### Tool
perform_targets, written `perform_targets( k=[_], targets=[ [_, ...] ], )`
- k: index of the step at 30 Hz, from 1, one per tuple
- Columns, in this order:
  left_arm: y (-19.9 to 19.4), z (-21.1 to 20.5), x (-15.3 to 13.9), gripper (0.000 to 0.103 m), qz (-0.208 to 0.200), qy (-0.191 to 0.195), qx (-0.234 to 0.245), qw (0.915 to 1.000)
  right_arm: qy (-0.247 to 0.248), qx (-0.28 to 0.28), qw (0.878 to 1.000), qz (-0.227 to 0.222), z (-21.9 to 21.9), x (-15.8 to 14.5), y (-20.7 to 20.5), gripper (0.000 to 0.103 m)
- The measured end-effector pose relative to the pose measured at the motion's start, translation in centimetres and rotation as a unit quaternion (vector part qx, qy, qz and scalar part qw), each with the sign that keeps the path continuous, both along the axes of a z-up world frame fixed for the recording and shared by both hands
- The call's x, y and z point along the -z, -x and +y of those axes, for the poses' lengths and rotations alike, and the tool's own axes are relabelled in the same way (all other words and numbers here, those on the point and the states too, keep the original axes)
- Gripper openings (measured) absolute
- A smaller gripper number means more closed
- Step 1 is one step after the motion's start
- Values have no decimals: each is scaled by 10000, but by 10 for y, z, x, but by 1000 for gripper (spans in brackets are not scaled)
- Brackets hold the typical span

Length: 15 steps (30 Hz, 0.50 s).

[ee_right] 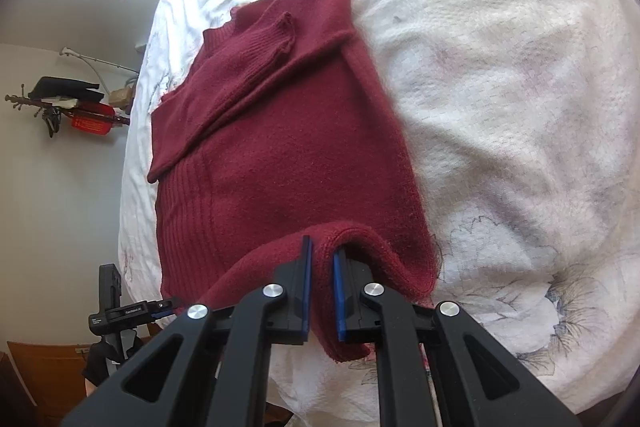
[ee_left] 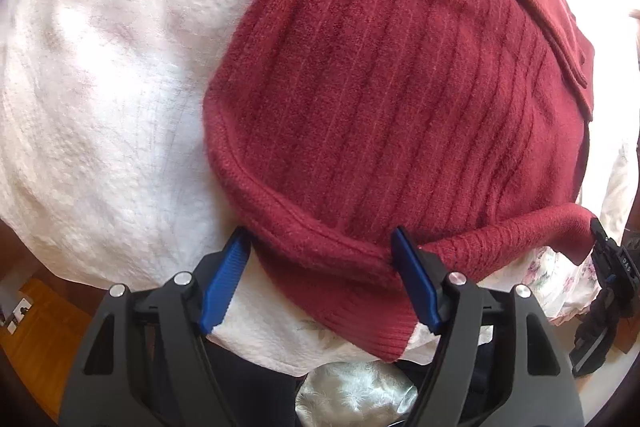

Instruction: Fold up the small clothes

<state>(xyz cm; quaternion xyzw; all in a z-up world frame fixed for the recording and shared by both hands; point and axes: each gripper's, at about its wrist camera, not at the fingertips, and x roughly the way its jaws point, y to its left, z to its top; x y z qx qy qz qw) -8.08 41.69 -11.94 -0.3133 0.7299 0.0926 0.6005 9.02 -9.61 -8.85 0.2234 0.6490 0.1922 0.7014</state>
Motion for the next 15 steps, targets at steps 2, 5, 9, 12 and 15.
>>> perform_targets(
  k=[2,5,9,12,15],
  targets=[
    [0,3,-2,51,-44,10,-16,10000,-6,4,10000,2,0,0,0,10],
    [1,10,-15,25,-292,191,-56,9994,-27,1,10000,7,0,0,1,10],
    [0,23,-44,12,-961,702,-342,9923,-185,27,9998,53,-5,-1,-1,10],
    [1,36,-64,12,-1529,1082,-864,9785,-584,279,9979,29,-15,-10,-3,9],
    [-3,51,-83,12,-2095,1137,-1232,9633,-975,691,9928,-41,-29,-19,-10,8]
  ],
)
